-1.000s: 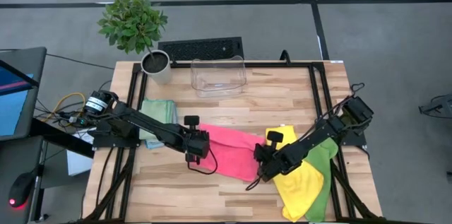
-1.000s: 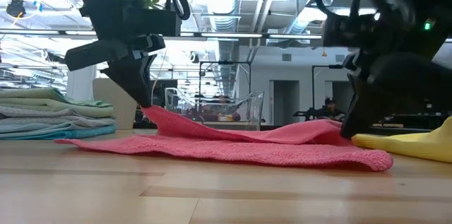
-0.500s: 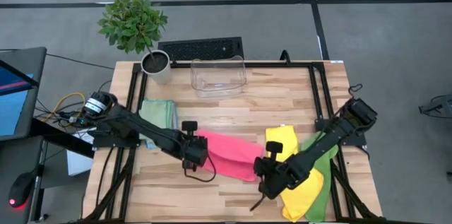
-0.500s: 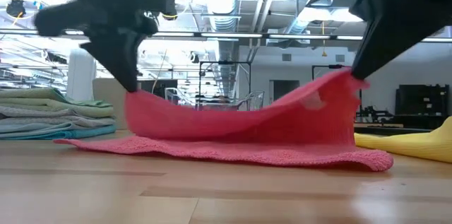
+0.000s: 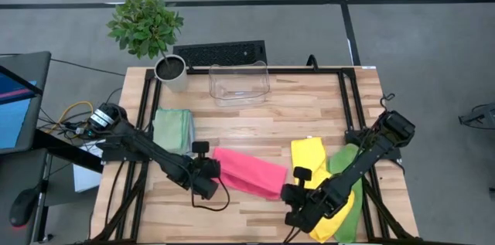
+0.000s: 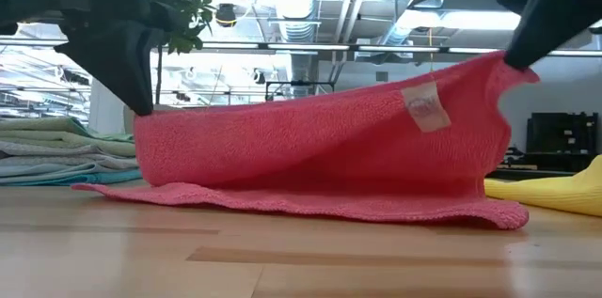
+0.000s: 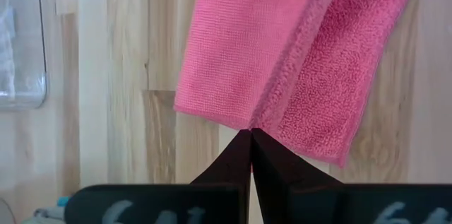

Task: Fold microfiber towels
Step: Fold the pink microfiber cloth

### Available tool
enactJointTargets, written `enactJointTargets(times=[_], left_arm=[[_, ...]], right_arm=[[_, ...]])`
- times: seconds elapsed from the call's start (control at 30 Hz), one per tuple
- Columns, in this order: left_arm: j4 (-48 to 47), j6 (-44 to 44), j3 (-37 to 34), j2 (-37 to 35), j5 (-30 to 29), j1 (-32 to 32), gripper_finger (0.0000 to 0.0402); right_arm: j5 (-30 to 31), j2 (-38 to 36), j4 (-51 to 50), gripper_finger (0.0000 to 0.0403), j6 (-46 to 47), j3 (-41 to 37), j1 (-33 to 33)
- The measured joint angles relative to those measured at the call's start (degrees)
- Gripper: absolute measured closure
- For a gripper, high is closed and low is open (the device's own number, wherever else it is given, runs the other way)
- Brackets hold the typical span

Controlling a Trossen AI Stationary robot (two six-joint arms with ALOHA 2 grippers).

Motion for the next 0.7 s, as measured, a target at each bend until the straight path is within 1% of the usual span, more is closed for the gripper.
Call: enactJointTargets(times=[0.1,0.33,0.47,0.57,0.7], left_arm=[[0.16,-1.05,0.0,0.0,-0.07,-0.31,0.0401],[0.44,-2.38,-0.03,0.87,-0.18,-0.89,0.0401],[0.9,-1.91,-0.04,3.39,2.36,-0.93,0.0401],[0.89,-1.12,-0.04,5.34,3.12,-0.93,0.0401],[0.4,-1.06,-0.07,7.29,2.95,-0.93,0.0401]], right_arm=[[-0.24,0.0,0.67,0.0397,0.36,-0.28,-0.3],[-0.65,0.02,6.4,0.039,0.98,-3.16,-0.3],[-3.52,0.02,11.28,0.0388,0.52,-5.31,-0.26],[-4.72,0.02,10.99,0.0372,0.57,-5.35,-0.19],[-4.74,0.02,10.33,0.0334,0.57,-5.35,-0.19]])
